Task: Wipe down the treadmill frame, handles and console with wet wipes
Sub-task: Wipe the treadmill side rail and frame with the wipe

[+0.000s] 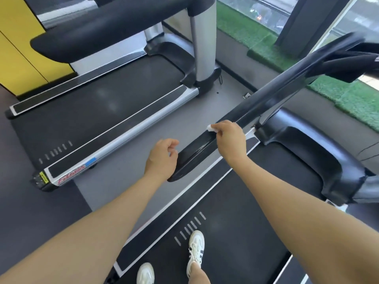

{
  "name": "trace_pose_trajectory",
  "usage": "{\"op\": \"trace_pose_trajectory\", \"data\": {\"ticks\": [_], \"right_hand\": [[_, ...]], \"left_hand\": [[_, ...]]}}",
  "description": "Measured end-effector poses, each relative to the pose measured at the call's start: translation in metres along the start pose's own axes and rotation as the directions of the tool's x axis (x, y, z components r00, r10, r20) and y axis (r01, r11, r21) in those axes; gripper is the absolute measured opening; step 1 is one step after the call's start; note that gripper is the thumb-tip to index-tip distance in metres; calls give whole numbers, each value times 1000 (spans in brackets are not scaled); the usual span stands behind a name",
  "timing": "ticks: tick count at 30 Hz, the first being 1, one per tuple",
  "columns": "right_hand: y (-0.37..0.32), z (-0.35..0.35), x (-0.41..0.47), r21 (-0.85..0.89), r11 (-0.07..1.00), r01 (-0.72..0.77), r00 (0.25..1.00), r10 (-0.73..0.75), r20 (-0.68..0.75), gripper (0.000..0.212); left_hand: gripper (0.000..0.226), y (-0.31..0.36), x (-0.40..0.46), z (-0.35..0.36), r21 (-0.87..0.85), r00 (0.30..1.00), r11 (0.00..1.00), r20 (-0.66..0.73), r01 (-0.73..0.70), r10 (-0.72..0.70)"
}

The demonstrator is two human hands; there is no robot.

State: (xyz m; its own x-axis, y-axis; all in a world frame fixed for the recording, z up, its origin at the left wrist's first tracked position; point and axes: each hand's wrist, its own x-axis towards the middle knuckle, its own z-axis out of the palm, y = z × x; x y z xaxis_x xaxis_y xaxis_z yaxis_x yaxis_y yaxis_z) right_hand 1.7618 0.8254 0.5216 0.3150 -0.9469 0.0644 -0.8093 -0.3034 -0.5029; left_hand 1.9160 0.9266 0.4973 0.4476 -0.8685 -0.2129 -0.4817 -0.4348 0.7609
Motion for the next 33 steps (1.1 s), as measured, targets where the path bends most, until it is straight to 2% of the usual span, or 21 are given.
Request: {"op": "trace_pose_trajectory", "data": {"ticks": [3, 5, 9, 11, 14, 16, 19, 22, 24, 28, 33], "right_hand": [[-26, 18, -30, -12, 992, 127, 986, -125, 112, 41], [-43, 28, -45, 21, 990, 139, 971, -140, 192, 40], [-61, 31, -51, 127, 992, -13, 925, -37, 379, 38], [-64, 22, -42, 195, 979, -58, 928, -20, 373, 35], [-59, 4, -18, 204, 977, -60, 968, 6, 252, 33], [-49, -6, 3, 134, 990, -40, 986, 18, 164, 35], [-28, -12, 34, -93, 996, 0, 995, 9, 102, 40], [-10, -11, 53, -306, 950, 57, 995, -29, 97, 46], [-6, -10, 57, -407, 910, 85, 991, -36, 127, 41], [-21, -8, 49, -446, 885, 130, 974, -29, 225, 37], [-50, 15, 14, -396, 895, 208, 933, -60, 354, 44]], "left_hand": [[32, -11, -3, -2, -17, 999, 999, -2, 33, -33], [34, -16, -6, -5, -33, 998, 998, -7, 55, -55], [34, -24, -8, -12, -53, 998, 996, -1, 70, -70], [34, -26, -7, -15, -90, 997, 993, -6, 76, -76], [33, -25, -3, -15, -103, 997, 992, 2, 74, -74], [33, -22, -1, -12, -107, 998, 993, 4, 59, -59], [32, -20, 2, -7, -108, 999, 993, -1, 47, -48], [32, -22, 4, -4, -115, 999, 992, -1, 45, -45], [31, -24, 5, -5, -113, 999, 992, -3, 50, -50], [31, -29, 3, -10, -105, 998, 992, -1, 63, -64], [31, -42, -6, -15, -86, 997, 994, 21, 72, -70]]}}
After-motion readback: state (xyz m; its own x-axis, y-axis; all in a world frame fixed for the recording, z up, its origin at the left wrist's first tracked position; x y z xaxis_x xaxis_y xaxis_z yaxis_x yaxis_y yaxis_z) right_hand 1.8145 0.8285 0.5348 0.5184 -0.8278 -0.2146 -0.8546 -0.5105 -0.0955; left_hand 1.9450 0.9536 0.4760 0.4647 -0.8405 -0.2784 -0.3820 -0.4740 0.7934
